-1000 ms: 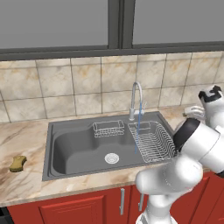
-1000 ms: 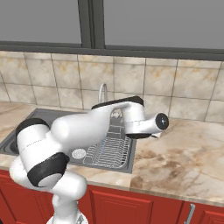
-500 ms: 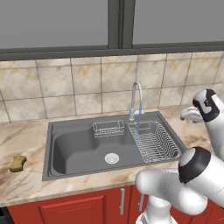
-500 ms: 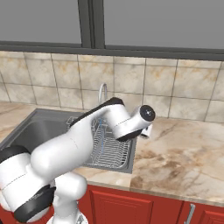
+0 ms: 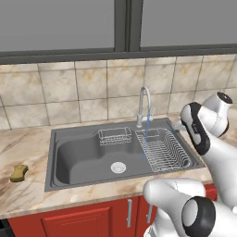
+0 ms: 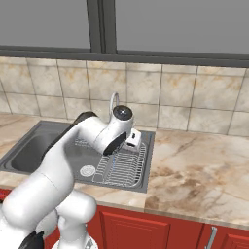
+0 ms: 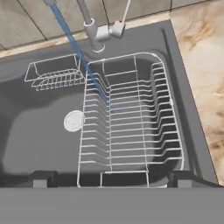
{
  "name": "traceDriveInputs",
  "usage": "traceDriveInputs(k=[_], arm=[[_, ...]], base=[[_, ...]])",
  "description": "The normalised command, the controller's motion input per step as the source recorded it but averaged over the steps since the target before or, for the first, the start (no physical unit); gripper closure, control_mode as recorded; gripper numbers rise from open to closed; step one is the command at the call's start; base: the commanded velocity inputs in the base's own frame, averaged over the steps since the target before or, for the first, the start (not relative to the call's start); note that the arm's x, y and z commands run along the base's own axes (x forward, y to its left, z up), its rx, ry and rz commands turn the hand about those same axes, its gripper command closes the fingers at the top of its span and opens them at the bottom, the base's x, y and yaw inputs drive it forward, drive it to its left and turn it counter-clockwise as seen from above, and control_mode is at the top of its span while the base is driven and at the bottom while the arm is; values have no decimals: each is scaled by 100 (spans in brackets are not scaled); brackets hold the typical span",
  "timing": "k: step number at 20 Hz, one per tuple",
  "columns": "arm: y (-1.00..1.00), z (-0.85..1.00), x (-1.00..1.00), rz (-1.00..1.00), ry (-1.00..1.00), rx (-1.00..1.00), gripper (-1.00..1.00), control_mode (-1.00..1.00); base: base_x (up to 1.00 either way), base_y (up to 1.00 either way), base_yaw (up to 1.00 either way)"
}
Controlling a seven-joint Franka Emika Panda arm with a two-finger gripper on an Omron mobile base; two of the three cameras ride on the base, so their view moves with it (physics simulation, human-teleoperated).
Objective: Soak the sponge with water for a few seconds and then drop it inside the sink.
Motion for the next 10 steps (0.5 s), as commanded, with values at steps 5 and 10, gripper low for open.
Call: traceDriveInputs(k=[5,10], arm=[[85,16,0,0,14,-12,-100,-100],[85,15,0,0,17,-6,-100,-100]], base=[[0,0,0],[0,0,0]])
